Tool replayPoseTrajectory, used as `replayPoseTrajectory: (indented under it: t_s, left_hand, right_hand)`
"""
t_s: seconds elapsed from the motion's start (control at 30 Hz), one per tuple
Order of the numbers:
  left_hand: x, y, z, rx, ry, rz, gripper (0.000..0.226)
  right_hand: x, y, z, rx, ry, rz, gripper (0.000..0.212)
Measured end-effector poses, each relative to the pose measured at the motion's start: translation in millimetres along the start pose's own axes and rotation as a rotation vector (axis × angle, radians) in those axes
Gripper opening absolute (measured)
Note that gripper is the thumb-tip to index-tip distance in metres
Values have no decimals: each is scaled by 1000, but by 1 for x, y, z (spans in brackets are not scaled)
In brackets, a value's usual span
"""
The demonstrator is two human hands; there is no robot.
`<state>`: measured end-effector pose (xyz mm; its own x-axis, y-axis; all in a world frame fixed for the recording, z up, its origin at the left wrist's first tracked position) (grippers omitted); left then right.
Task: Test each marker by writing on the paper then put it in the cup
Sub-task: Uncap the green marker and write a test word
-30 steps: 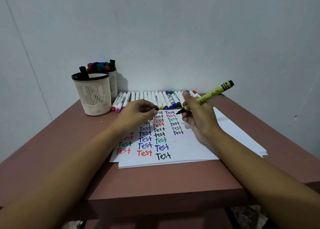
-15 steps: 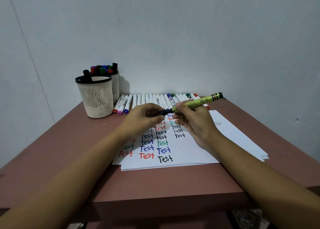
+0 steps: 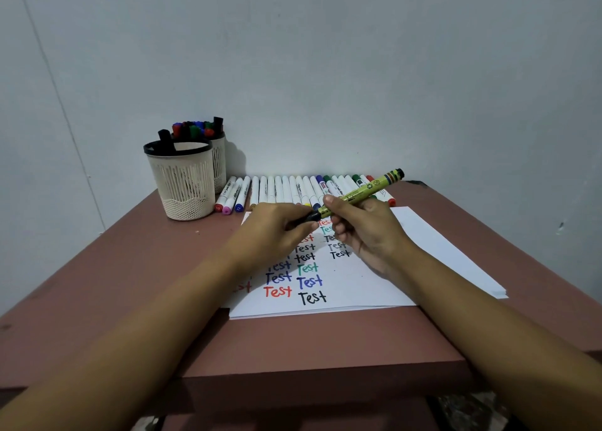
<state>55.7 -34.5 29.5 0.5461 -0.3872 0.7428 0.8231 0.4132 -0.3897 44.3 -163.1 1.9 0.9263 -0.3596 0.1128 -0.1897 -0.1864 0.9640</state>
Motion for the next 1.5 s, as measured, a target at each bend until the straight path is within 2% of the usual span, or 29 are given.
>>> replayPoseTrajectory:
  t_s: [0.17, 0.27, 0.4, 0.47, 0.53, 0.67, 0.83, 0.87, 0.93, 1.0, 1.07, 1.17, 1.4, 1.5]
  left_hand:
    - [3, -13, 0, 106, -82, -155, 25]
    - [3, -16, 0, 137, -130, -183, 22]
    - [5, -14, -3, 163, -111, -182, 25]
    - [5, -7, -2, 97, -94, -102, 26]
    - [6, 2, 4, -21, -114, 66, 20]
    - [3, 22, 1, -388, -114, 401, 21]
    - [7, 30, 24, -525, -268, 530, 11]
    - [6, 35, 30, -573, -316, 567, 10]
    - [6, 46, 42, -694, -422, 648, 6]
    - [6, 55, 56, -744, -532, 691, 5]
    - [11, 61, 74, -695, -613, 691, 5]
    - [26, 63, 104, -506, -646, 612, 9]
    - [71, 60, 204, 22, -717, 458, 15]
    - [84, 50, 231, 277, -664, 379, 23]
  right_hand:
    - [3, -1, 0, 22, -43, 0, 22]
    - [6, -1, 1, 31, -69, -3, 24]
    - [7, -2, 0, 2, -52, -15, 24]
    - [7, -3, -1, -25, -35, -28, 26]
    - [7, 0, -1, -39, -26, -28, 28]
    - [6, 3, -3, -18, -7, -47, 27]
    - [11, 3, 5, 95, -53, -77, 34]
    - [13, 5, 10, 3, -97, -25, 35]
    - [14, 10, 17, -364, -184, 190, 32]
    - [11, 10, 14, -777, -154, 403, 38]
    - [12, -4, 6, -1042, -31, 443, 45]
    - [15, -20, 2, -1266, 81, 457, 47]
    - [12, -18, -1, -1325, 88, 485, 45]
    - [11, -17, -3, -1325, 88, 494, 44]
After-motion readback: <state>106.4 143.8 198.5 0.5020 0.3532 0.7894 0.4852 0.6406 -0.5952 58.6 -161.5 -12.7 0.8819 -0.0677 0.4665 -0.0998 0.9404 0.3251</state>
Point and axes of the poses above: each hand's wrist, its own x-axis towards the middle knuckle, its own z-axis out of the back of the hand, y = z × x, the point moved 8 cm from there along x, towards the middle knuckle, and after that the axes turned 12 degrees about -y, right-handed, at the moved point
